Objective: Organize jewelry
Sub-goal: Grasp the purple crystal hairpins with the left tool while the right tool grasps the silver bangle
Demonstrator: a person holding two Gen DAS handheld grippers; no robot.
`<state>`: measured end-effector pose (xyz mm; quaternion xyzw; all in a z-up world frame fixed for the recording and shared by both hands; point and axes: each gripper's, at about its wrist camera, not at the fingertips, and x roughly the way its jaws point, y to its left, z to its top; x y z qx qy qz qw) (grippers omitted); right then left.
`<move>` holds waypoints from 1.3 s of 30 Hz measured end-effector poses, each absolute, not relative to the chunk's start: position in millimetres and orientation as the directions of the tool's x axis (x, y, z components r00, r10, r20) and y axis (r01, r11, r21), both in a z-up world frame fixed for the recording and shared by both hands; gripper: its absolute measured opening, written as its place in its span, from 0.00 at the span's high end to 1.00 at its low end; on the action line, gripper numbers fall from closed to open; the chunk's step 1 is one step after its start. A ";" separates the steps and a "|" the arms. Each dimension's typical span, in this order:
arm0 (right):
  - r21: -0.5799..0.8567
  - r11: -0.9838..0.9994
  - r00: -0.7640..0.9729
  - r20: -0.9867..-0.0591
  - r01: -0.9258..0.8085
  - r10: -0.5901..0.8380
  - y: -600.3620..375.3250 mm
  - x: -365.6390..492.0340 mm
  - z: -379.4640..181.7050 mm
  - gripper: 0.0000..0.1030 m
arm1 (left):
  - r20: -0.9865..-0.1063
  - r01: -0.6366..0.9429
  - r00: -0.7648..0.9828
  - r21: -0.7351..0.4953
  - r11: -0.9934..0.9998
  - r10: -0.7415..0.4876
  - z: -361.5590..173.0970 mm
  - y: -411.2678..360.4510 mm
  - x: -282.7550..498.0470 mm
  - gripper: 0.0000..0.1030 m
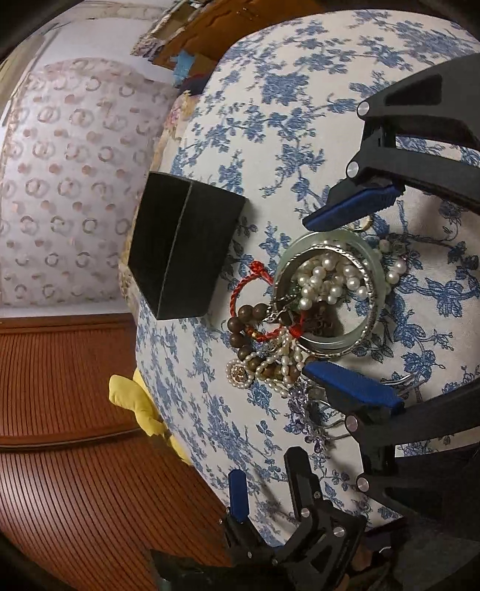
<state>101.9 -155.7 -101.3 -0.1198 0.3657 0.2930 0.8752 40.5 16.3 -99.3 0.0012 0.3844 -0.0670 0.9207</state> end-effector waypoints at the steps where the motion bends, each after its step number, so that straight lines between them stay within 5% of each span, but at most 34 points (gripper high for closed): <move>1: -0.006 0.795 0.556 -0.718 -0.606 0.419 -153.5 102.4 -102.3 0.31 | -0.709 0.125 0.695 -0.047 0.991 -0.121 -99.6 15.7 40.3 0.07; 5: -0.048 0.796 0.559 -0.737 -0.604 0.380 -148.4 105.5 -106.2 0.39 | -0.711 0.128 0.693 -0.042 0.991 -0.120 -99.6 15.4 40.8 0.07; 27: -0.018 0.844 0.663 -0.627 -0.537 0.409 -206.1 81.5 -69.8 0.39 | -0.714 0.188 0.674 -0.081 0.979 -0.188 -100.0 2.3 40.0 0.08; 39: 0.012 0.875 0.653 -0.661 -0.484 0.370 -228.1 80.2 -93.9 0.39 | -0.738 0.289 0.604 -0.150 0.946 -0.301 -102.1 -20.3 54.5 0.56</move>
